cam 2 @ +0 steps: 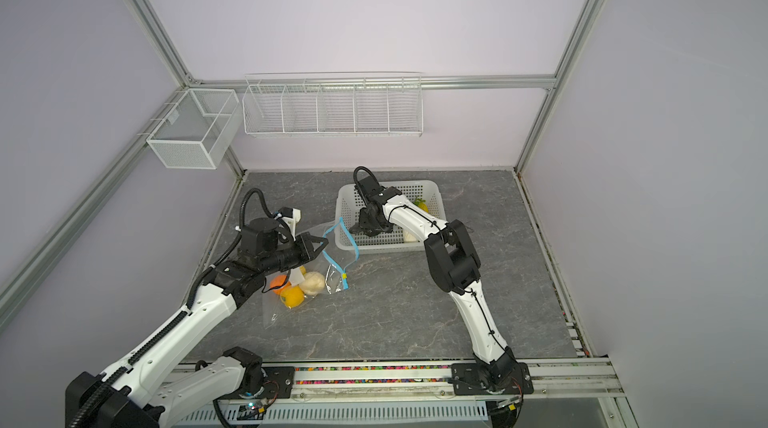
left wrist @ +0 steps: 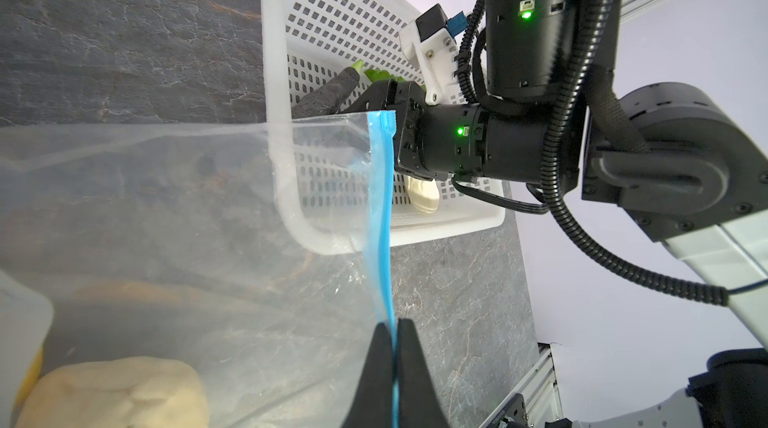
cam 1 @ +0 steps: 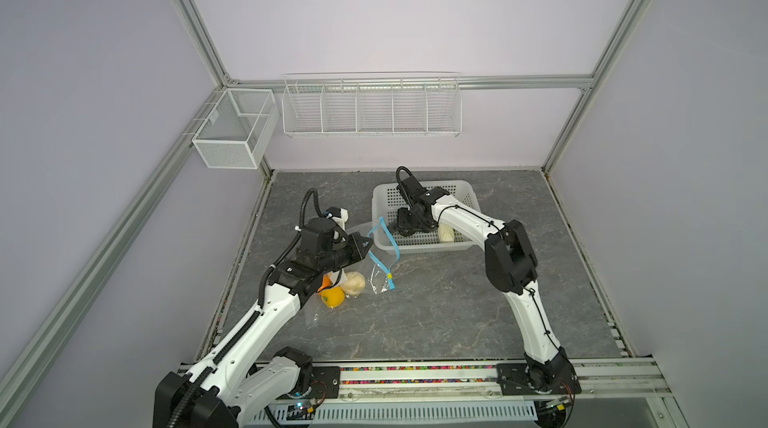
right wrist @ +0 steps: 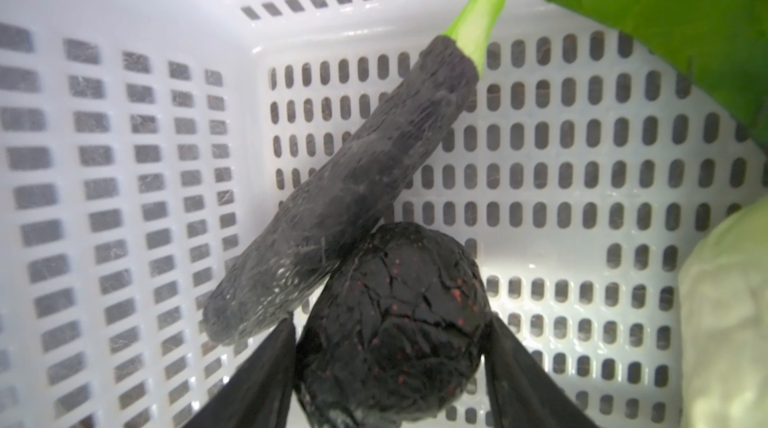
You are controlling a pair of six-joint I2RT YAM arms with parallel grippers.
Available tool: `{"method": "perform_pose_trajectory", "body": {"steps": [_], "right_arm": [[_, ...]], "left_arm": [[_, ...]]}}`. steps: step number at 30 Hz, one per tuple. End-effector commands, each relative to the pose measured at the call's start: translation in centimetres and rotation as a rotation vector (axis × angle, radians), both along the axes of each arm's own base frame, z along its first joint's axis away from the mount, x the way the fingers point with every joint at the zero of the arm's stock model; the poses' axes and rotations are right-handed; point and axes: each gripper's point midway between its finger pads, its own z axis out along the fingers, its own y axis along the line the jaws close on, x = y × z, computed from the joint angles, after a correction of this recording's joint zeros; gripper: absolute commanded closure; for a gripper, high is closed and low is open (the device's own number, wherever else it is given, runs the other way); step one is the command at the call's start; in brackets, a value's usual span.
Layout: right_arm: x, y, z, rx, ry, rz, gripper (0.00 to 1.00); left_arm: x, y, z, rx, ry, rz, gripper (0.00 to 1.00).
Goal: Place the food in the zip-top bag and seal the zipper
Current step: 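Lower the right gripper and close it on the dark round vegetable, then carry the dark round vegetable with the right gripper into the bag mouth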
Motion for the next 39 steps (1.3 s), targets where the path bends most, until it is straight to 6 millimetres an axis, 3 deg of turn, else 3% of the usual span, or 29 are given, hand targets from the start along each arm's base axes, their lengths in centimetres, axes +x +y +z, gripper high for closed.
{"method": "perform_pose_trajectory", "body": {"steps": [1, 31, 39], "right_arm": [[0.2, -0.4, 0.6, 0.022, -0.005, -0.027, 0.37], [2.5, -3.5, 4.0, 0.088, -0.090, -0.056, 0.40], [2.9, -4.0, 6.1, 0.105, -0.165, -0.019, 0.40]], "left_arm": [[0.2, 0.1, 0.4, -0.002, -0.028, 0.002, 1.00], [0.4, -0.3, 0.3, -0.024, -0.009, -0.004, 1.00], [0.3, -0.3, 0.4, -0.028, -0.008, -0.008, 1.00]]}}
